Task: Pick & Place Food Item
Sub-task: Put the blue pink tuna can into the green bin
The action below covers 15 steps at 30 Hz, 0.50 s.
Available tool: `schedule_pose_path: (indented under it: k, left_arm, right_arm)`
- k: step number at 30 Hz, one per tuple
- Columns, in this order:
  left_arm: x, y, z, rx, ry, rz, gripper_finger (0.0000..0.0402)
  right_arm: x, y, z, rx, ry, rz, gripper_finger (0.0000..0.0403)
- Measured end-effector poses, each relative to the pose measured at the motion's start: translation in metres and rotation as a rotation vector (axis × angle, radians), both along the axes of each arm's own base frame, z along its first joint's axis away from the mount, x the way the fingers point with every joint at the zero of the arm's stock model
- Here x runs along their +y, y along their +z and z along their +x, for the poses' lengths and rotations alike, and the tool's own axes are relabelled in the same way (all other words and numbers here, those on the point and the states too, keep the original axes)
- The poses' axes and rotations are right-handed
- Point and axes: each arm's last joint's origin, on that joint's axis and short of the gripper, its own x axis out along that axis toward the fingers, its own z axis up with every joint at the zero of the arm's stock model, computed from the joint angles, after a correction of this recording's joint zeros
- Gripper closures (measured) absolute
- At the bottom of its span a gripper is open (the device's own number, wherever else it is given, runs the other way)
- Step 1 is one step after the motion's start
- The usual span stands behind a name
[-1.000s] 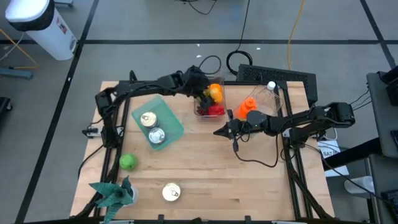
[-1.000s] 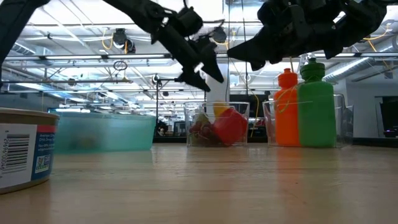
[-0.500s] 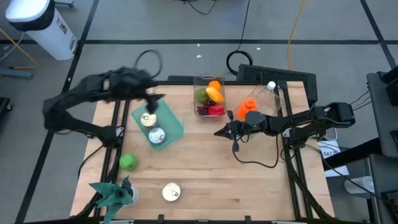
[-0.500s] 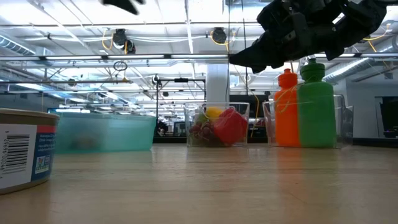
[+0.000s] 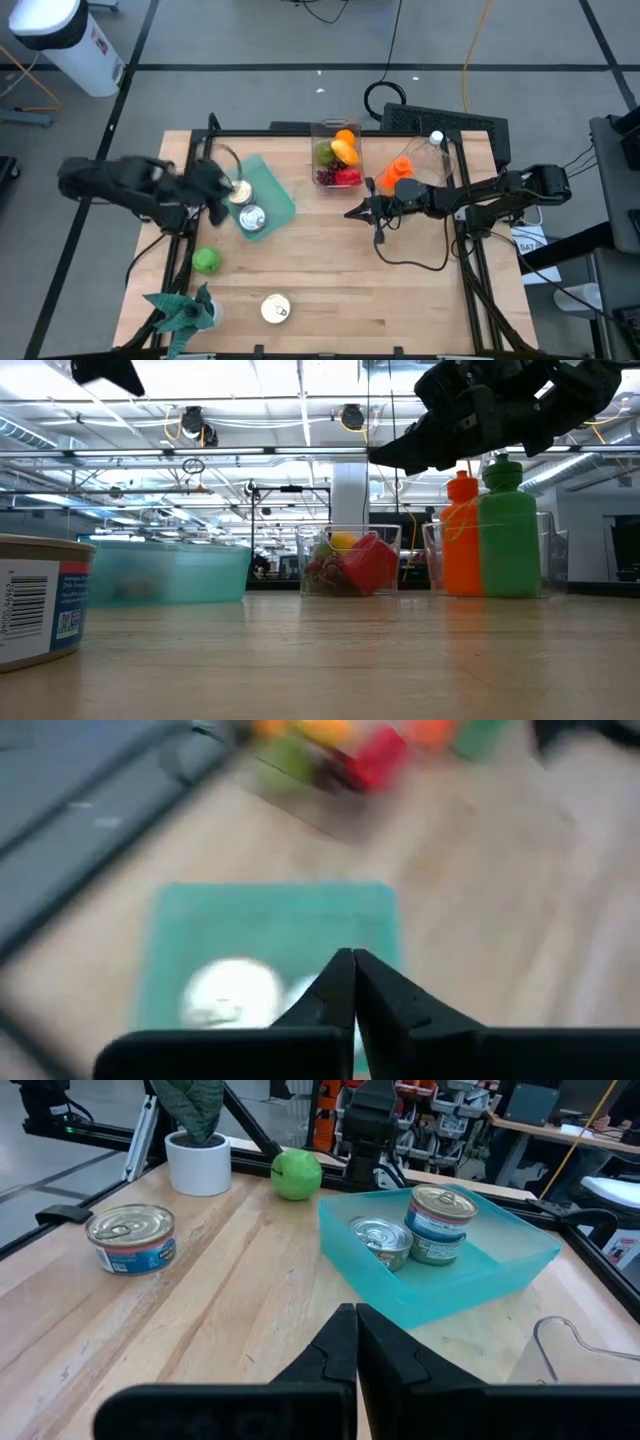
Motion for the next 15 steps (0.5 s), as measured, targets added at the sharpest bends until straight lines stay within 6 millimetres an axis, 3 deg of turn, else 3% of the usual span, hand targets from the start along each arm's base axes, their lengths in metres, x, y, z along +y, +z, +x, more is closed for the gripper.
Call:
schedule_pose_path:
  k: [5, 10, 15]
  left_arm:
    - [-0.035, -0.054, 0.033, 0.03, -0.399, -0.176, 0.0382]
    - [-0.079, -0.093, 0.062, -0.121, -0.853, -0.344, 0.0397]
    - [-0.099, -0.119, 0.076, -0.09, -0.9, -0.428, 0.0392]
  right_arm:
    - [0.0, -0.001, 0.0, 0.013, 0.0, 0.002, 0.0403]
    - [0.0, -0.003, -0.001, 0.036, -0.001, 0.003, 0.0403]
    - [0.0, -0.004, -0.001, 0.037, -0.002, 0.004, 0.0403]
